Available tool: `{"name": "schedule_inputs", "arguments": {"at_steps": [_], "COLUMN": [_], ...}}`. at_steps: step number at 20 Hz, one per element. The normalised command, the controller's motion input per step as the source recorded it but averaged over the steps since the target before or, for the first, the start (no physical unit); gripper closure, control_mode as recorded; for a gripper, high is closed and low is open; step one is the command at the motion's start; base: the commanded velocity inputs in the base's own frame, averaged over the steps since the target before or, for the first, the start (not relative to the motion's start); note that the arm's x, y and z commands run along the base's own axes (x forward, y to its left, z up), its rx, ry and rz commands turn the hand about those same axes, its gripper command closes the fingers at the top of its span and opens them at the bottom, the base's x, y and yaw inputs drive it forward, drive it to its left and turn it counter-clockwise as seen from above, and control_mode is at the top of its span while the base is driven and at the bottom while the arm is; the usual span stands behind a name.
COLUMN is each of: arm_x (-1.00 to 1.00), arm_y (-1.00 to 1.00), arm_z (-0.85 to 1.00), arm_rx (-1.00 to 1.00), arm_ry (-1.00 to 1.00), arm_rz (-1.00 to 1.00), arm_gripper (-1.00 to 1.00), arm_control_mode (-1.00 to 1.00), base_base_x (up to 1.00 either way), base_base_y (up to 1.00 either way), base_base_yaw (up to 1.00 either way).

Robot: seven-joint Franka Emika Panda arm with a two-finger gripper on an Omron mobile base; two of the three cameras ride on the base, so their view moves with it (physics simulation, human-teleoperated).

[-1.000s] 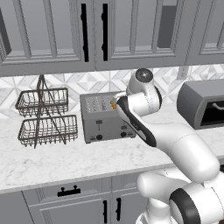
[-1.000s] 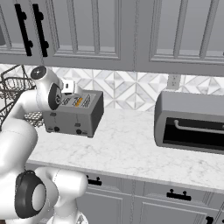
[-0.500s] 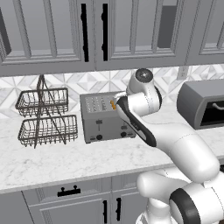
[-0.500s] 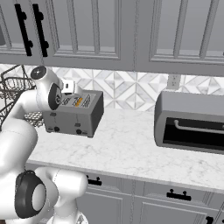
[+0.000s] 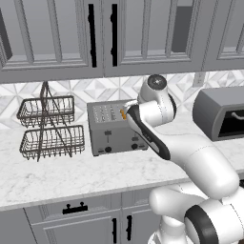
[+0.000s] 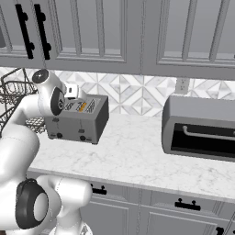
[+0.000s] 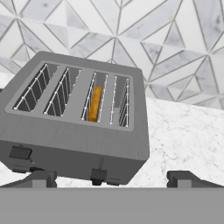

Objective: Start the toaster. Once the lever pops up, take the bread to the plate on the dining counter.

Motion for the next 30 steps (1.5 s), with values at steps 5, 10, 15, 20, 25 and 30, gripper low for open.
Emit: {"name": "schedule_inputs", "arguments": {"at_steps": [5, 10, 15, 20, 25, 30], "arm_x": [0.00, 0.00, 0.00, 0.00, 0.00, 0.00], "arm_y": [0.00, 0.00, 0.00, 0.00, 0.00, 0.00], "arm_z": [0.00, 0.00, 0.00, 0.00, 0.00, 0.00], "arm_rx": [0.00, 0.00, 0.00, 0.00, 0.00, 0.00], "arm_ry": [0.00, 0.00, 0.00, 0.00, 0.00, 0.00], "arm_rz": [0.00, 0.00, 0.00, 0.00, 0.00, 0.00], "arm_gripper": [-1.00, -1.00, -1.00, -1.00, -1.00, -1.00], "arm_control_mode": [-1.00, -1.00, -1.00, -1.00, -1.00, -1.00], "base_base_x": [0.00, 0.00, 0.00, 0.00, 0.00, 0.00], "base_base_y": [0.00, 0.00, 0.00, 0.00, 0.00, 0.00], "base_base_yaw": [0.00, 0.00, 0.00, 0.00, 0.00, 0.00]}}
